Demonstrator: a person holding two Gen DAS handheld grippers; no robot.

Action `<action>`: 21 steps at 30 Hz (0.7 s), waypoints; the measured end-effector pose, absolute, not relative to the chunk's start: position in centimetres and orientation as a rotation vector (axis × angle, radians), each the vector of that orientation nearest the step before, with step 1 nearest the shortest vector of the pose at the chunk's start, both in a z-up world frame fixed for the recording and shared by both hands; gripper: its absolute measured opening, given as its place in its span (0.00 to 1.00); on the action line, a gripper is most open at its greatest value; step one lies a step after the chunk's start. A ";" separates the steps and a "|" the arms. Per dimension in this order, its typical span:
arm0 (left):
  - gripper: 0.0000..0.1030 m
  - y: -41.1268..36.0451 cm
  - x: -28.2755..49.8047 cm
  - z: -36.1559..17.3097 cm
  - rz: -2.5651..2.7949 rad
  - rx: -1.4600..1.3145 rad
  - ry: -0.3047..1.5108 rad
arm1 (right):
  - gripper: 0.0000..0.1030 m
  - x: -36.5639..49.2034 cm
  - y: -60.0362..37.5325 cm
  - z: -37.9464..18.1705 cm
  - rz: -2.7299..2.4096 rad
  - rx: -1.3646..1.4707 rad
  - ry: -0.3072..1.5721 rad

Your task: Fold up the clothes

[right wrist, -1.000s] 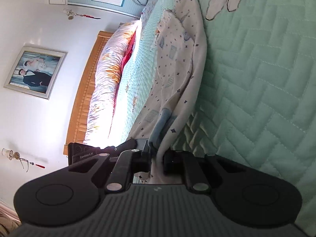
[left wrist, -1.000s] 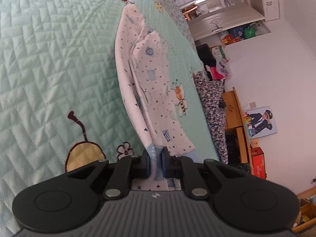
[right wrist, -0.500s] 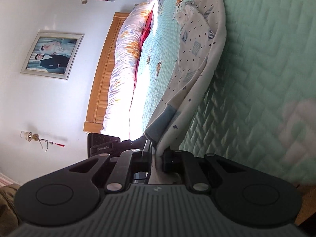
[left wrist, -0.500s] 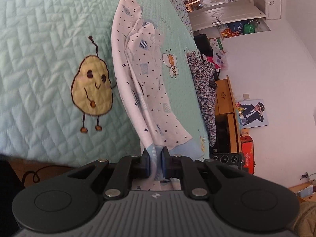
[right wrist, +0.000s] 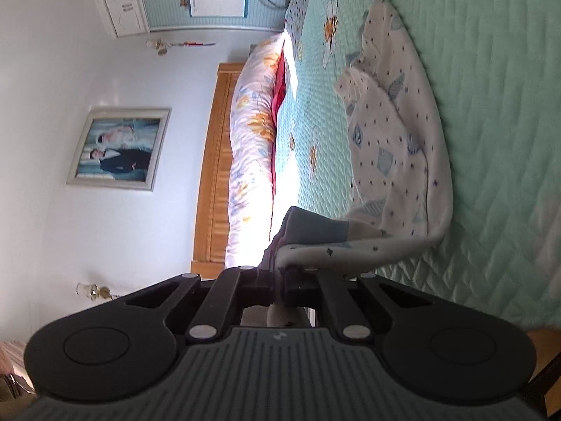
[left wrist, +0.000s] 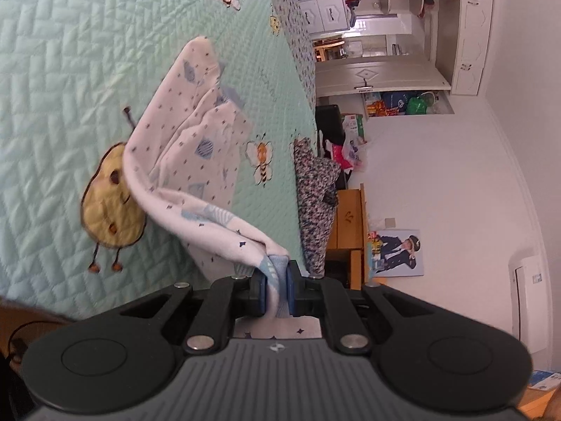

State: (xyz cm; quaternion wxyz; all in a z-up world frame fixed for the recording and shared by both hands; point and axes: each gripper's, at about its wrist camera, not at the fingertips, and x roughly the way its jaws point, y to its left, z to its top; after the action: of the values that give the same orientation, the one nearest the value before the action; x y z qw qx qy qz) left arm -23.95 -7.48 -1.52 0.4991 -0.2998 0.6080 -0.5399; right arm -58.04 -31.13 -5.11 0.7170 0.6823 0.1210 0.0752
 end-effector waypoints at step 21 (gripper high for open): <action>0.67 -17.8 -8.8 -7.3 -1.037 -0.935 1.407 | 0.61 -44.4 -45.8 -12.8 -0.108 1.728 0.027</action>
State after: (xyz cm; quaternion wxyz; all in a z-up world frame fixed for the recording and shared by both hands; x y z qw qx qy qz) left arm -8.79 -17.83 -7.29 0.5475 -0.3947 0.5939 -0.4378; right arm -44.42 -45.77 -12.77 0.6480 0.7601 0.0117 -0.0476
